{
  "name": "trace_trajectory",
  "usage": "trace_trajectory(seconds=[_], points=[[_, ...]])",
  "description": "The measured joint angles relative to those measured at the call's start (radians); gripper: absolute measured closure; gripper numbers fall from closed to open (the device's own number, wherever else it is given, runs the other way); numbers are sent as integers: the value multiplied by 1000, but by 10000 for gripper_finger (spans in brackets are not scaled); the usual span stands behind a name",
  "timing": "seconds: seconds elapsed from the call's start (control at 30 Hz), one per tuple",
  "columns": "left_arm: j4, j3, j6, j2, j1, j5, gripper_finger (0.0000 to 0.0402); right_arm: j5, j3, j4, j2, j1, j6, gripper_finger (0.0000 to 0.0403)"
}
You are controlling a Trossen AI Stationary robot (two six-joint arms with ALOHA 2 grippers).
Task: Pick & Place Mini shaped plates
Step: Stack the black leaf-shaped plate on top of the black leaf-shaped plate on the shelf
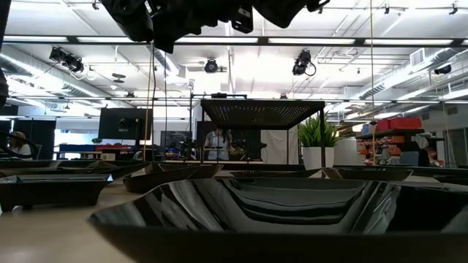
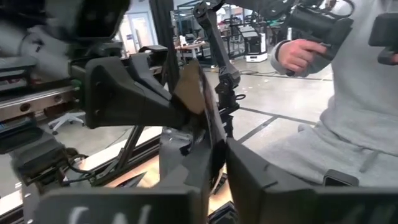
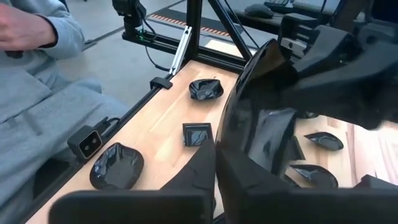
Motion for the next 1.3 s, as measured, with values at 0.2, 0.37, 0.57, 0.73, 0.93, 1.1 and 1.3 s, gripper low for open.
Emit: trace_trajectory(seconds=[0.2, 0.37, 0.57, 0.73, 0.93, 1.1, 1.3], points=[[-1, 0, 16, 0, 1, 61, 394, 6, 0, 31, 0, -14, 0, 368], [-2, 0, 16, 0, 0, 95, 395, 0, 0, 98, 0, -34, -18, 334], [-8, 0, 15, 0, 0, 97, 394, 1, 0, 189, -32, -43, -113, 276], [-20, 0, -24, -21, 26, 90, 397, 1, 0, 149, -108, -42, -109, 246], [-304, 24, 145, -147, 119, -72, 398, 1, 0, -25, -150, -39, 50, 242], [-899, 255, 526, -185, 201, -373, 398, 2, 0, -61, -107, -22, 71, 247], [-1258, 494, 1013, -99, 308, -660, 398, 2, 0, -52, -54, -21, 64, 258]])
